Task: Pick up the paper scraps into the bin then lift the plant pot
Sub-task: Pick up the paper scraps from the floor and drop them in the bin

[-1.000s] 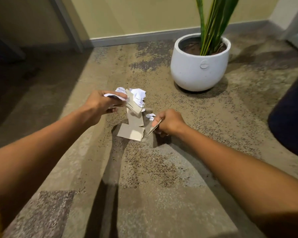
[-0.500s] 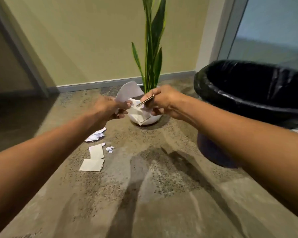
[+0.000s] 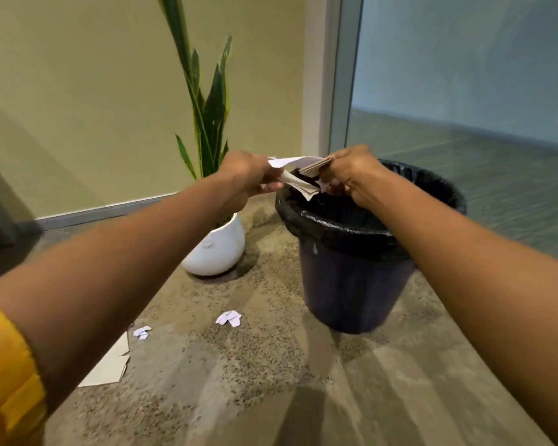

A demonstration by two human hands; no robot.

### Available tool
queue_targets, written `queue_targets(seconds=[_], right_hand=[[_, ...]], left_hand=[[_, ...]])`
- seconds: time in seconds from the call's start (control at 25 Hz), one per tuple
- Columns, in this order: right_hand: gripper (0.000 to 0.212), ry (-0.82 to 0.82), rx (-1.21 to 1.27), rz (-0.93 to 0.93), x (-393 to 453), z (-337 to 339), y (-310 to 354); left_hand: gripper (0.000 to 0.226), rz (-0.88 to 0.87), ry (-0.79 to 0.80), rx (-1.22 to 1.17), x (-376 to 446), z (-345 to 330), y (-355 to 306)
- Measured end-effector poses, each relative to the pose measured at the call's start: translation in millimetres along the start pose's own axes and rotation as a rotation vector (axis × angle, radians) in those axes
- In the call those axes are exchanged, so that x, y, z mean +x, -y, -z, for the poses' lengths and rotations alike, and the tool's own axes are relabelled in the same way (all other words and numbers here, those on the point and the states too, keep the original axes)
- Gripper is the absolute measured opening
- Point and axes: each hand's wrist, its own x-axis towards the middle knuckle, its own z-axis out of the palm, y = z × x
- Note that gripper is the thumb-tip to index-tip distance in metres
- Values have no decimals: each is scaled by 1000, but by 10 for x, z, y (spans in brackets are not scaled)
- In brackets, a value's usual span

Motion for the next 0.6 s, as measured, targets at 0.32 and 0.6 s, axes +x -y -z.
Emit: queue_targets(seconds=[0.32, 0.6], right_hand=[[26, -71, -87, -70, 187, 332, -212], [15, -2, -46, 185, -113, 18, 8]], left_hand=[[41, 48, 143, 51, -58, -471, -27], [27, -2, 95, 82, -91, -201, 78]])
